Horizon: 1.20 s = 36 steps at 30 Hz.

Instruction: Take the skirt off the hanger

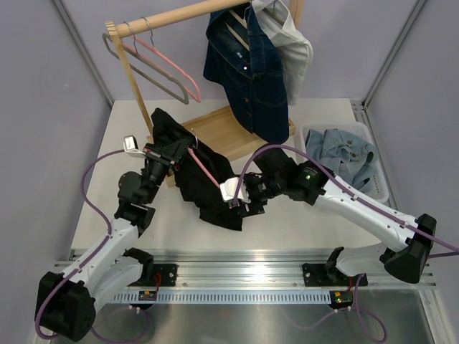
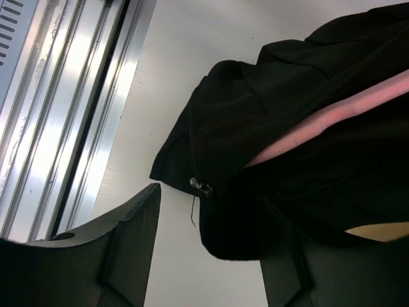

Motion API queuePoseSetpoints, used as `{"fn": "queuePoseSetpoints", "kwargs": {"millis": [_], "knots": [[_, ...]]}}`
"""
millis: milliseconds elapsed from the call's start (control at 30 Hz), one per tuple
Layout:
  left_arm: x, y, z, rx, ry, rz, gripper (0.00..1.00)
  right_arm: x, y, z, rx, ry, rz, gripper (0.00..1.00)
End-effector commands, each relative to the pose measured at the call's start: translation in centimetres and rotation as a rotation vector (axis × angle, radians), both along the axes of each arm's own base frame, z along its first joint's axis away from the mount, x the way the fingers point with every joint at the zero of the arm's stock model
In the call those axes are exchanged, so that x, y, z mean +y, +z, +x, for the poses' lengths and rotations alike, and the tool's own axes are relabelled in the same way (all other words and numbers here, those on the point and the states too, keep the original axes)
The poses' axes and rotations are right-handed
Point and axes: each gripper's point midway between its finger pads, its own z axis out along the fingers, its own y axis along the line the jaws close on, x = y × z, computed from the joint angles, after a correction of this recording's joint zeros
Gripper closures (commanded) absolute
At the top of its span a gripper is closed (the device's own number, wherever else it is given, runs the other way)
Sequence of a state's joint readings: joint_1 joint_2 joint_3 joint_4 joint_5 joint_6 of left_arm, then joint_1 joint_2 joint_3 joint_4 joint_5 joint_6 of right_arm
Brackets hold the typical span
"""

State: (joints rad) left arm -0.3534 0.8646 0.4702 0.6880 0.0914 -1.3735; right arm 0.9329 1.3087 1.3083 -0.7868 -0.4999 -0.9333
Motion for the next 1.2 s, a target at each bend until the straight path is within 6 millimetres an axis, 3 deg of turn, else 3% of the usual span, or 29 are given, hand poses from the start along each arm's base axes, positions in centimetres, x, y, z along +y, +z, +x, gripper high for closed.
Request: {"fn": "queuePoseSetpoints", "kwargs": {"millis": [0,67,100,133,233,367,400,467,567,667,933,1100,1167], "knots": [[0.8,4.1,-0.9,-0.12,0.01,-0.113,1.0,1.6,0.1,0.6,-0.04,-0.01,0.036,0.36],[0.7,4.0,-0.8,-0.111,0.003,-0.136,1.0,2.0,-1.3,-0.3,-0.02,0.029,0.005,0.5],[0.8,3.9,-0.6,-0.105,0.009,-0.147,1.0,2.1,-2.0,-0.7,-0.017,0.048,-0.009,0.66],[0.8,4.1,-0.7,-0.109,0.008,-0.161,1.0,2.0,-3.3,-1.2,-0.015,0.056,-0.043,0.71],[1.0,3.6,-0.3,-0.075,0.013,-0.209,1.0,2.5,-5.6,-2.8,-0.085,0.111,-0.101,0.82],[2.0,3.6,0.3,-0.052,0.082,-0.245,1.0,2.3,-6.4,-2.3,-0.165,0.092,-0.125,0.89],[2.0,3.8,0.3,-0.055,0.079,-0.248,1.0,2.2,-6.6,-2.1,-0.169,0.086,-0.128,0.89],[1.8,4.0,0.4,-0.057,0.069,-0.253,1.0,2.1,-6.6,-2.0,-0.176,0.074,-0.127,0.69],[1.4,4.0,0.4,-0.057,0.051,-0.245,1.0,1.2,-6.8,-2.2,-0.184,0.079,-0.138,0.5],[1.1,3.5,0.3,-0.051,0.04,-0.225,1.0,-0.4,-5.6,-2.7,-0.197,0.088,-0.146,0.41],[0.2,1.9,0.0,-0.033,0.001,-0.196,1.0,-5.8,-0.5,-0.5,-0.038,-0.098,-0.048,0.37],[-0.9,2.0,-0.2,-0.023,-0.01,-0.198,1.0,-5.7,2.9,-2.0,0.071,-0.133,0.051,0.38],[-1.1,2.6,-0.3,-0.032,-0.014,-0.218,1.0,-5.6,3.0,-2.1,0.089,-0.135,0.046,0.37]]}}
